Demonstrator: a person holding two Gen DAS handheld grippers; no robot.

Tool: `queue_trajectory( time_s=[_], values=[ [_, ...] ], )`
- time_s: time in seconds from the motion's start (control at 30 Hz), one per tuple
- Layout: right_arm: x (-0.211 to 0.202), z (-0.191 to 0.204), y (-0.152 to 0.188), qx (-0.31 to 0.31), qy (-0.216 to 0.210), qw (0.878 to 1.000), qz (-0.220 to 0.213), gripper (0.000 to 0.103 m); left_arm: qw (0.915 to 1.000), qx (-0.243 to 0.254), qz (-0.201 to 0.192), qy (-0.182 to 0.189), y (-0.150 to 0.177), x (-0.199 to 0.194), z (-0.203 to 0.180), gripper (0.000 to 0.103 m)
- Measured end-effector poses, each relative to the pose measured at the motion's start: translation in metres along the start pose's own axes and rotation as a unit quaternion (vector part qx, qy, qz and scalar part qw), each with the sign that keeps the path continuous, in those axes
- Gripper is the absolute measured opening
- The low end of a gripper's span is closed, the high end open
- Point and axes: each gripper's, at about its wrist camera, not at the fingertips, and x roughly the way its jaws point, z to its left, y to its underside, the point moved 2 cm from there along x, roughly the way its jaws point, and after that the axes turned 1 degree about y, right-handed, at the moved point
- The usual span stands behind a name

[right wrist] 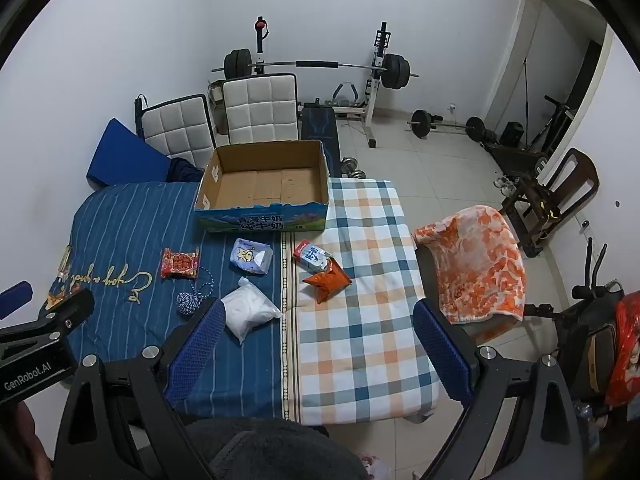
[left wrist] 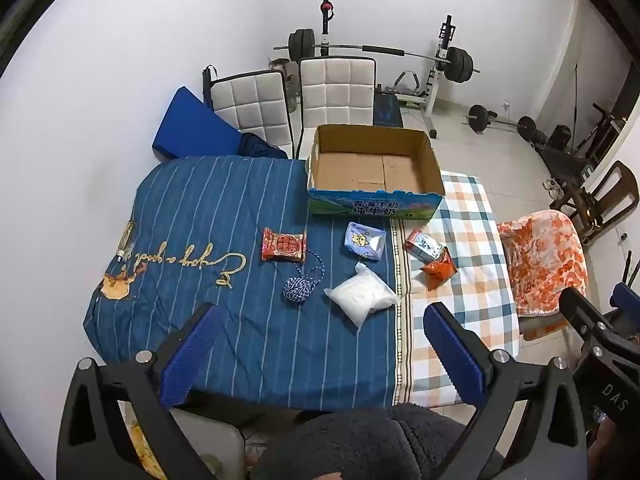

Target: Organize soft objects

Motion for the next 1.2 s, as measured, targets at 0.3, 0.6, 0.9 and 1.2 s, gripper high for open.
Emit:
queue_trajectory(
  time_s=[0.3, 0.6, 0.9, 1.2],
  values=[
    [0.002, -0.007, 0.000, 0.003, -0.006, 1.000, 0.009, 0.097, 1.0000, 0.006, 0.004, -0.005, 0.000, 0.003, -0.001, 0.103],
    [0.001, -0.005, 0.002, 0.008, -0.001, 1.000, 0.005, 0.097, 1.0000, 0.003, -0.002, -0.006, 0.000, -0.003, -0.012, 0.103],
    [0.001, -0.013, 0.001, 0.008, -0.002, 1.000, 0.003, 0.097, 1.0000, 0.000, -0.005, -0.003, 0.000, -0.003, -0.006, 0.103],
    [-0.001, -0.013, 0.002, 0.011, -0.002, 1.000, 0.000, 0.097, 1.0000, 0.002, -0.008, -0.003, 0.000, -0.005, -0.001, 0.103]
  ],
)
